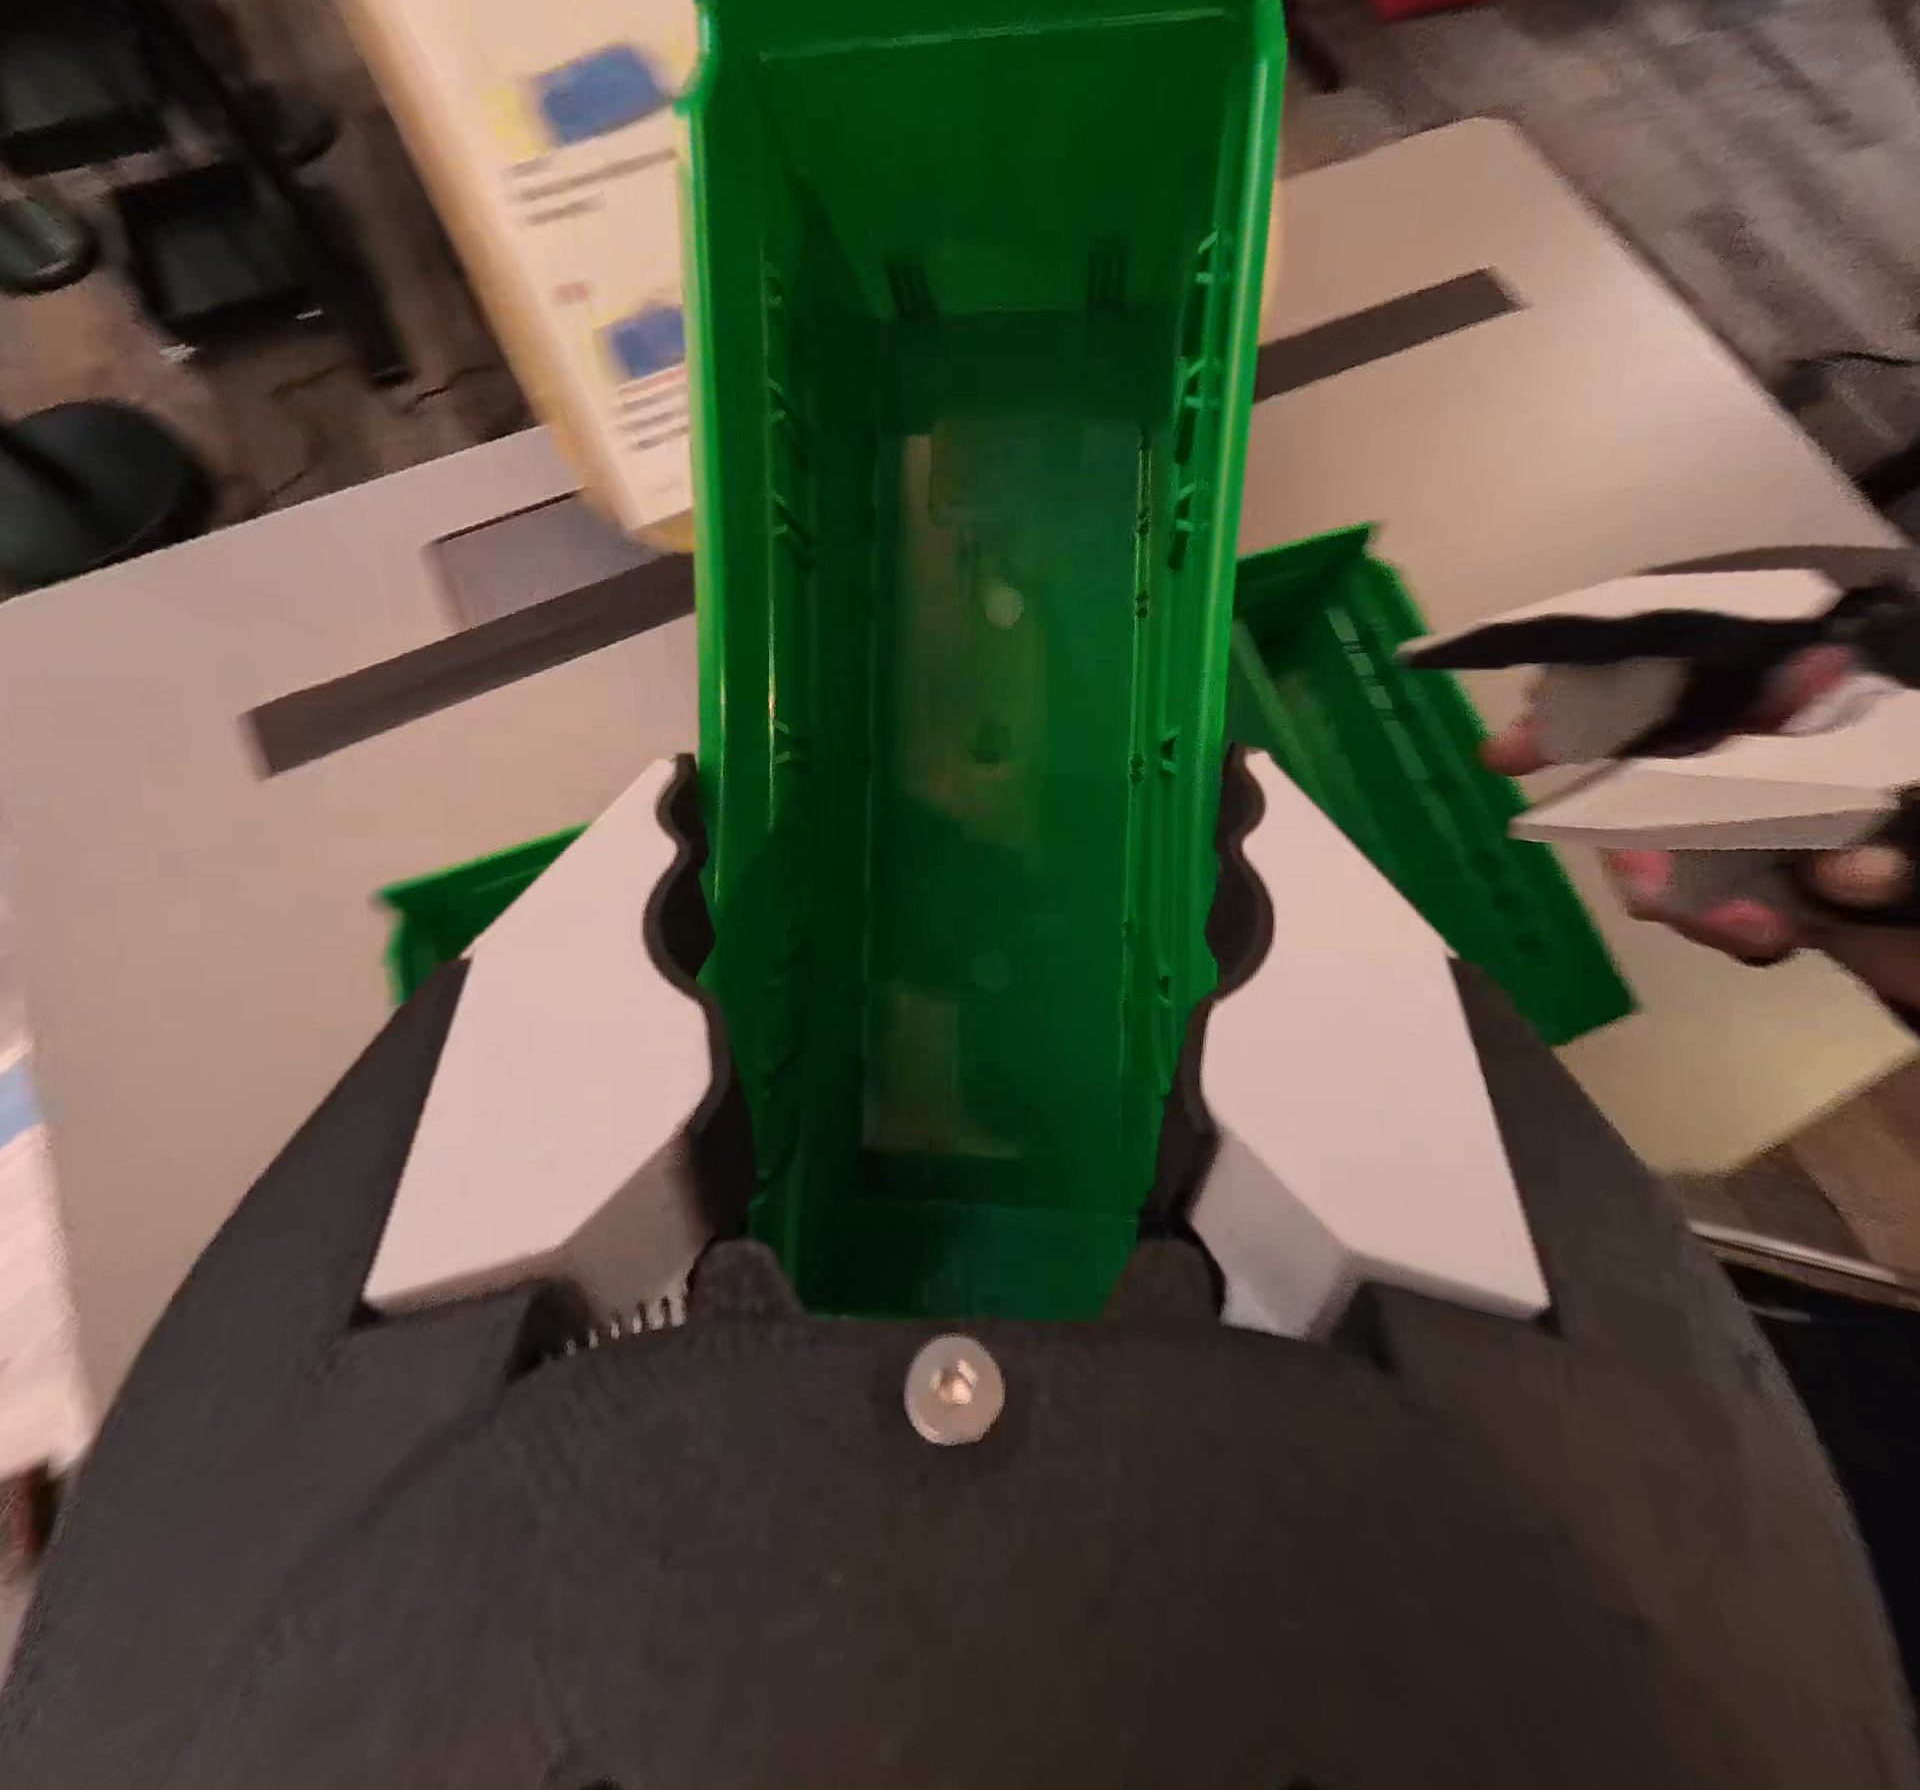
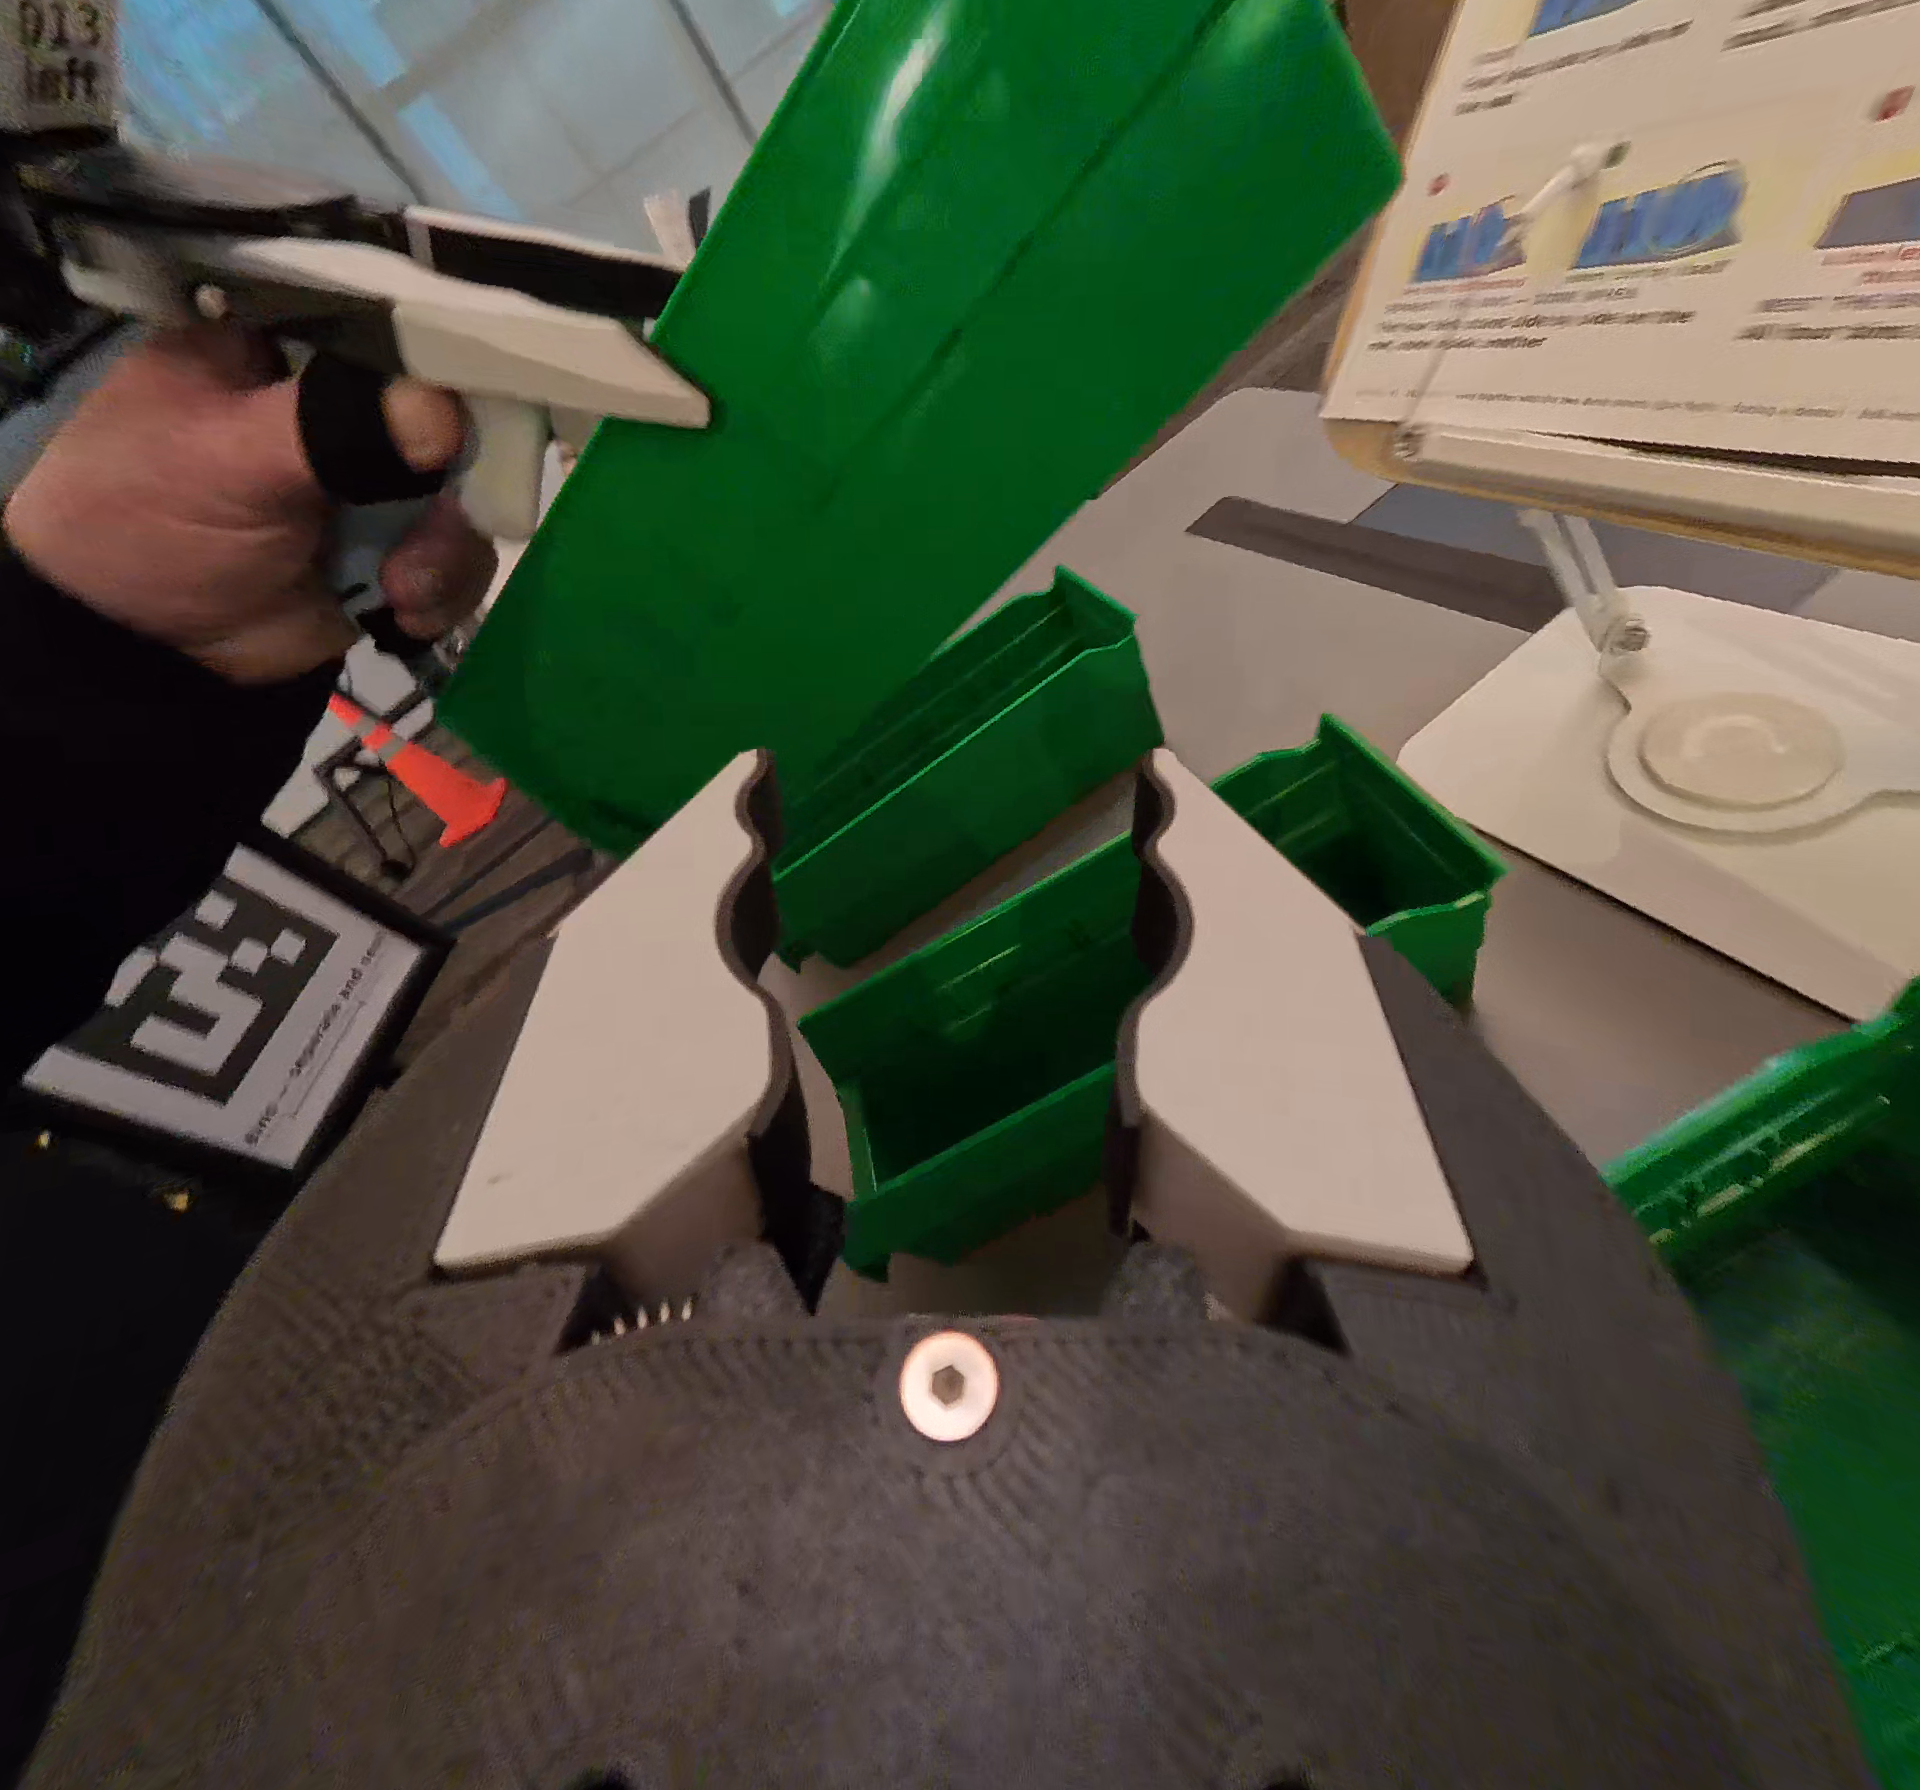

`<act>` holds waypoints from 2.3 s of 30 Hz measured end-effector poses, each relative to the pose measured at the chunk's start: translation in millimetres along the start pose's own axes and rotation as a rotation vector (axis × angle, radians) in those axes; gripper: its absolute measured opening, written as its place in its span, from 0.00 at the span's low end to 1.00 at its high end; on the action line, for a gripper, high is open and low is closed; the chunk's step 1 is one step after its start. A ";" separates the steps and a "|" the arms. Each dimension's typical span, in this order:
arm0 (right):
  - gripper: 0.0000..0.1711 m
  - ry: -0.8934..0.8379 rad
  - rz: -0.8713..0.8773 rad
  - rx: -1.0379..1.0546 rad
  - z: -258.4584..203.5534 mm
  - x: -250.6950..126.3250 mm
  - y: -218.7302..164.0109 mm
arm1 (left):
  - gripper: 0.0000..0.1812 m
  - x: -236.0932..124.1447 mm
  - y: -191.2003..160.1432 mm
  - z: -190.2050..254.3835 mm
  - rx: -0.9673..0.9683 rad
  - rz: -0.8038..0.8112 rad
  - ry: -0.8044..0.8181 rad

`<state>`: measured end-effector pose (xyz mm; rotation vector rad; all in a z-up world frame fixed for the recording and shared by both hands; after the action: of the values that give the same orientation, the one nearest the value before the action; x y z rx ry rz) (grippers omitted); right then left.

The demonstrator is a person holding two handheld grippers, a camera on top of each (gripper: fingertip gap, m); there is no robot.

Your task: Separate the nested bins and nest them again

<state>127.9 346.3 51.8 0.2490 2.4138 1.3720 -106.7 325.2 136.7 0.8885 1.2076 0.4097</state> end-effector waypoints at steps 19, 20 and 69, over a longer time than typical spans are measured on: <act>0.53 -0.529 0.244 0.283 112.0 -245.1 -52.4 | 0.57 215.3 38.4 285.8 0.049 -0.128 -0.678; 0.54 -0.537 0.235 0.300 119.3 -253.7 -57.9 | 0.57 226.0 34.9 294.3 0.031 -0.149 -0.694; 0.36 -0.642 -0.243 0.332 180.8 -270.5 -141.0 | 0.56 194.8 -36.1 228.4 0.001 -0.222 -0.728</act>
<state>450.1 330.7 -95.6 0.3930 2.0183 0.6442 164.2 355.0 5.8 0.7918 0.6185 -0.1010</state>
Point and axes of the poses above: each gripper's, where its closed fingertips meet, x out along the fingers, y out of its top, z = x × y across the jaws, the point moved 9 cm from there along -x, back along the fingers, and after that the axes turned 3 degrees about -y, right-handed, at the moved point
